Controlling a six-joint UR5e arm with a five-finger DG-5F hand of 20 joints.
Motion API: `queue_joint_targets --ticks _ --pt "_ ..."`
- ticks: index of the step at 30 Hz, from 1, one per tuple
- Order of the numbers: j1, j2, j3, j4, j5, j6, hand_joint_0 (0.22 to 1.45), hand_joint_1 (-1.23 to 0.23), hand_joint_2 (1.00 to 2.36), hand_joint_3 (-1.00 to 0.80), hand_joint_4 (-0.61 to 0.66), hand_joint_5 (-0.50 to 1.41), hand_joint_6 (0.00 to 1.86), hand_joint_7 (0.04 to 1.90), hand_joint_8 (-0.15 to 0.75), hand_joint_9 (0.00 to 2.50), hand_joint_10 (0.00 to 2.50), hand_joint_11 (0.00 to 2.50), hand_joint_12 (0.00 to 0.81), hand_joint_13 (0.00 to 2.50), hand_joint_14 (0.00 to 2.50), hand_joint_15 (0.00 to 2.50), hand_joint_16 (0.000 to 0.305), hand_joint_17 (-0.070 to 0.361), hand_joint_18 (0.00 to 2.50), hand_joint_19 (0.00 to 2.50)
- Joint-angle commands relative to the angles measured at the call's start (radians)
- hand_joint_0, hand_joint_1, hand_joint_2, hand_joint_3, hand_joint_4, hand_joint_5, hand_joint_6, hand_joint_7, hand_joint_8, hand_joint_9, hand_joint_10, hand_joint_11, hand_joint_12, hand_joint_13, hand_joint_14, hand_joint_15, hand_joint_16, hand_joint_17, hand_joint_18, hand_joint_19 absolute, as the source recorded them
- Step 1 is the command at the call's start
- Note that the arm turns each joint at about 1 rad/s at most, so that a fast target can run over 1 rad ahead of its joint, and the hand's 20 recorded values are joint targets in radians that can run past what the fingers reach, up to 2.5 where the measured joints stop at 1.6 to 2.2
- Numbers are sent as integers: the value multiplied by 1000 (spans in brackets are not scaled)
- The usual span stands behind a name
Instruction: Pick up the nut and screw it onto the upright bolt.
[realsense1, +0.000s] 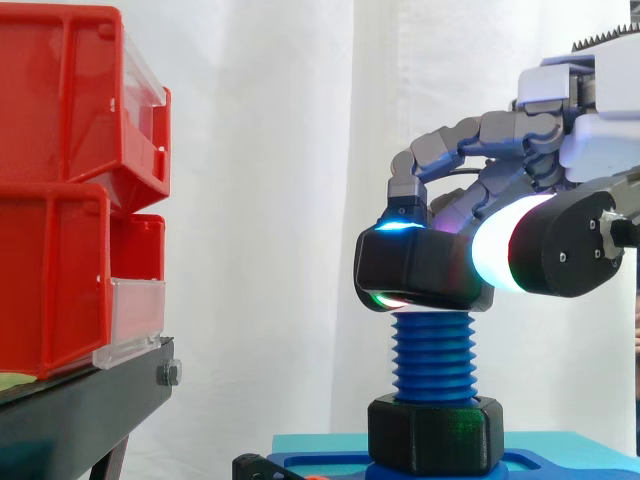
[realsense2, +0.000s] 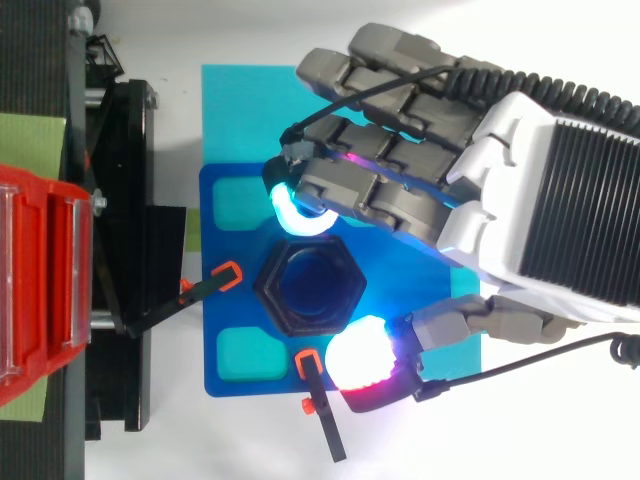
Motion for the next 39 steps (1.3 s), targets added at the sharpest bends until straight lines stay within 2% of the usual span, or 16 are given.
queue_joint_targets --ticks 1,3,30,39 --pt "-2 0 15 -36 0 0 531 -557 1000 -500 310 -172 644 1183 325 578 3 92 372 504 0 0 46 105 436 18" --pt "-2 0 16 -55 -3 2 531 -558 1000 -500 306 -172 644 1181 327 578 3 94 372 505 0 0 46 104 440 17" --pt "2 -1 16 -12 -3 2 531 -557 1000 -500 305 -172 642 1182 325 578 3 99 372 514 0 0 47 105 451 36" --pt "-1 -18 16 -16 -8 -8 531 -557 1000 -500 306 -171 642 1177 326 577 3 99 372 514 0 0 47 105 469 33"
